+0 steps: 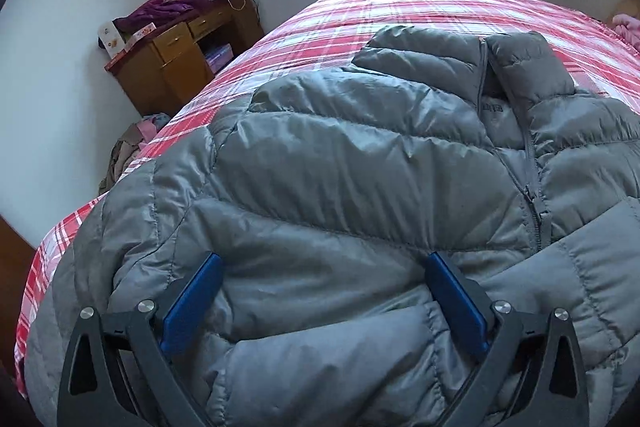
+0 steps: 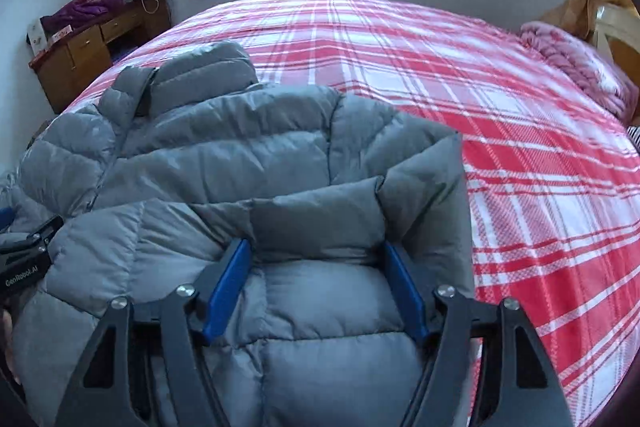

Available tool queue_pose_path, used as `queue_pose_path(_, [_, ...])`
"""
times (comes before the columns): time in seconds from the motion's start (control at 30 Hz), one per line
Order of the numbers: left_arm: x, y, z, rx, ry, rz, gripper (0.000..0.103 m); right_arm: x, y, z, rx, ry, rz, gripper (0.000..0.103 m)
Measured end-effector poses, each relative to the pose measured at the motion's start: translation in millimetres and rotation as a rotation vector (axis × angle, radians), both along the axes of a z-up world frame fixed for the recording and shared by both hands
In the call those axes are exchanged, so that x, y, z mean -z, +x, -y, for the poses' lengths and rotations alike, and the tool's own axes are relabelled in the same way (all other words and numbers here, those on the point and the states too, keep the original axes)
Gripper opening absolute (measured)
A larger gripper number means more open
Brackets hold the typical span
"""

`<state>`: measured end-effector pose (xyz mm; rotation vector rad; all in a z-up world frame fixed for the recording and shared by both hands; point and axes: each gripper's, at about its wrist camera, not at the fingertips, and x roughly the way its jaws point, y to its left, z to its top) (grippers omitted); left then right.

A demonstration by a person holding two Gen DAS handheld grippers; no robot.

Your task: Fold large clothes

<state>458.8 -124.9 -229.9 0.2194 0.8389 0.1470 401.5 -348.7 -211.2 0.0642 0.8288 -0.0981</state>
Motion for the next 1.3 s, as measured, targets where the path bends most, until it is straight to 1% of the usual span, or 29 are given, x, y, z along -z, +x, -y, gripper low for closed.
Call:
queue_pose_path(0.1, [1, -1, 0, -0.001, 0.004, 0.003, 0.102, 2, 4, 1, -0.001, 0.002, -0.011, 0.072])
queue_pose_path(0.23, [2, -2, 1, 0.0, 0.0, -0.009, 0.102, 2, 6, -1, 0.001, -0.019, -0.018, 0.072])
queue_pose_path(0.3, [-10, -5, -7, 0.003, -0.022, -0.044, 0.102, 0, 8, -4, 0.002, -0.035, -0.025, 0.072])
queue_pose_path(0.37, [-34, -17, -23, -0.024, -0.073, -0.006, 0.102, -7, 1, -8, -0.003, -0.065, -0.038, 0.072])
queue_pose_path(0.4, [-47, -29, -30, -0.018, -0.11, 0.031, 0.102, -16, -9, -10, 0.0, -0.065, -0.02, 0.072])
queue_pose_path(0.43, [-59, -43, -35, 0.001, -0.149, 0.069, 0.102, -28, -23, -12, -0.011, -0.042, 0.014, 0.073])
queue_pose_path(0.47, [-67, -57, -38, 0.032, -0.18, 0.099, 0.102, -38, -38, -14, -0.02, -0.019, 0.042, 0.077])
queue_pose_path(0.5, [-68, -66, -37, 0.044, -0.186, 0.113, 0.102, -44, -49, -16, -0.023, -0.009, 0.061, 0.082])
queue_pose_path(0.57, [-58, -75, -30, 0.053, -0.157, 0.102, 0.102, -50, -75, -23, -0.04, 0.013, 0.105, 0.083])
queue_pose_path(0.6, [-48, -75, -25, 0.057, -0.126, 0.079, 0.102, -45, -83, -28, -0.055, 0.028, 0.103, 0.083])
queue_pose_path(0.67, [-28, -69, -18, 0.04, -0.067, 0.017, 0.102, -30, -84, -35, -0.066, 0.047, 0.057, 0.083])
queue_pose_path(0.7, [-21, -67, -15, 0.035, -0.066, -0.007, 0.102, -21, -82, -39, -0.07, 0.042, 0.034, 0.083])
queue_pose_path(0.8, [-9, -65, -16, 0.038, -0.083, -0.016, 0.102, -9, -81, -40, -0.056, 0.022, 0.026, 0.083])
queue_pose_path(0.93, [-5, -58, -19, 0.036, -0.108, -0.038, 0.102, 1, -76, -39, -0.056, 0.01, -0.012, 0.084])
queue_pose_path(1.0, [-11, -57, -23, 0.039, -0.103, -0.053, 0.102, 4, -74, -43, -0.054, -0.02, -0.025, 0.085])
queue_pose_path(1.07, [-29, -64, -34, 0.028, -0.107, -0.035, 0.102, 2, -74, -46, -0.056, -0.047, -0.037, 0.084])
queue_pose_path(1.1, [-51, -76, -49, 0.026, -0.127, 0.006, 0.102, -2, -80, -45, -0.054, -0.058, -0.03, 0.083])
queue_pose_path(1.13, [-68, -87, -63, 0.033, -0.142, 0.043, 0.102, -12, -90, -44, -0.036, -0.07, -0.003, 0.083])
queue_pose_path(1.17, [-82, -97, -79, 0.038, -0.144, 0.076, 0.102, -23, -105, -41, -0.021, -0.052, 0.042, 0.085])
queue_pose_path(1.2, [-92, -107, -94, 0.034, -0.129, 0.097, 0.102, -31, -116, -40, -0.022, -0.028, 0.068, 0.087])
queue_pose_path(1.23, [-101, -121, -119, 0.018, -0.092, 0.112, 0.102, -38, -128, -39, -0.036, -0.004, 0.08, 0.088])
queue_pose_path(1.3, [-105, -140, -168, -0.027, -0.046, 0.114, 0.102, -47, -156, -42, -0.073, 0.012, 0.078, 0.09])
